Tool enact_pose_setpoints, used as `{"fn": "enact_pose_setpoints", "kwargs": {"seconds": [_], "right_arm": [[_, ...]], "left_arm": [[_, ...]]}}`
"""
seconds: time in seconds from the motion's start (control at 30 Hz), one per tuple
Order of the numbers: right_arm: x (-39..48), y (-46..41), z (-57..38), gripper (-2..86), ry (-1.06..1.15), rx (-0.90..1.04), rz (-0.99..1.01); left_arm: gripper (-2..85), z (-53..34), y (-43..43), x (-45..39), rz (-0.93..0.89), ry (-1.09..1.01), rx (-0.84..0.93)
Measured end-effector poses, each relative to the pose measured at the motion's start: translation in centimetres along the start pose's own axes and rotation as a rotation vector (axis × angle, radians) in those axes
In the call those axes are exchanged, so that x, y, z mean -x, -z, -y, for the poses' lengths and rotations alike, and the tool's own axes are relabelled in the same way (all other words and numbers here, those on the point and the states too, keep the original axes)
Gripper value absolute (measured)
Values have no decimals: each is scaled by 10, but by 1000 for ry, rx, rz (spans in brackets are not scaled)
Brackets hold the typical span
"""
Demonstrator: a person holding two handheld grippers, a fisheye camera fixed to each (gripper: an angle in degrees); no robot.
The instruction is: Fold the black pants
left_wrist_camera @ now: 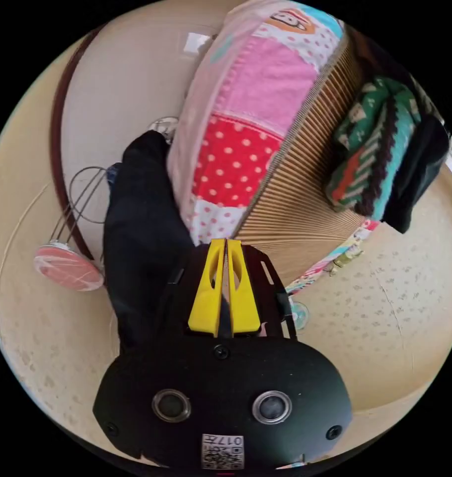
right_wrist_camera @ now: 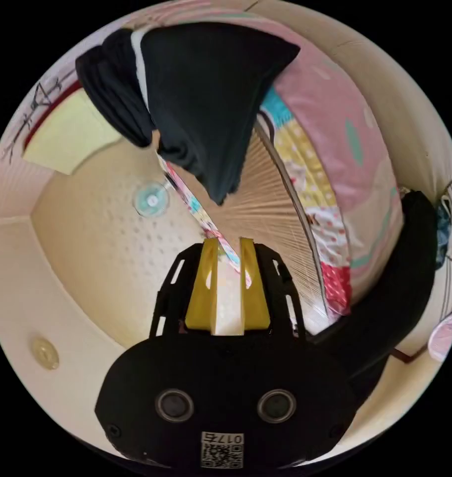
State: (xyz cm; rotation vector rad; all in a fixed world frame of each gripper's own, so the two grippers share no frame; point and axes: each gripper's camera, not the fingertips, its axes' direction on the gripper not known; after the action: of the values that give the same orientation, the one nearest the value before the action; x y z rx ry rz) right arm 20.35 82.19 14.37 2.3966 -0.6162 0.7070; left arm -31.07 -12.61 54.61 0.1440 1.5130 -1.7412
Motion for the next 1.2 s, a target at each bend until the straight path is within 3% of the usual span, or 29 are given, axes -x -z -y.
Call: {"fn": "enact_pose_setpoints", "kwargs": {"seconds": [0.2,0.33,0.5,0.6,0.7,0.77,0.87,0.93,1.03,1.13,1.2], "right_arm": [[7,36,19,131,-98,-235,153],[1,36,29,130,-153,-334,255],[-6,30,40,95,-182,-358,423],[7,22,43,96,-256,-217,232],[18,13,45,145,-256,-21,-86],[18,30,36,136,-218,-113,-114],[7,55,19,101,-159,-302,103],[1,53,12,50,-188,-329,140],[18,35,-2,24,17,-340,280],[65,-7,-11,12,413,-79,602],[112,-45,-33,7,663,179,612]], "left_arm": [[-10,-57,-44,-72,153,-337,62],[-9,-91,-51,-65,136,-390,40],[-9,-106,-41,-23,-22,-284,-8],[-9,-111,-29,8,-160,-193,-78],[-9,-115,-23,33,-278,-136,-122],[-9,-117,-23,44,-319,-116,-129],[-10,-117,-20,61,-361,-47,-121],[-10,-114,-6,68,-436,-33,-143],[-10,-108,17,64,-447,-87,-193],[-10,-106,29,58,-413,-130,-206],[-10,-104,28,57,-415,-140,-199]]}}
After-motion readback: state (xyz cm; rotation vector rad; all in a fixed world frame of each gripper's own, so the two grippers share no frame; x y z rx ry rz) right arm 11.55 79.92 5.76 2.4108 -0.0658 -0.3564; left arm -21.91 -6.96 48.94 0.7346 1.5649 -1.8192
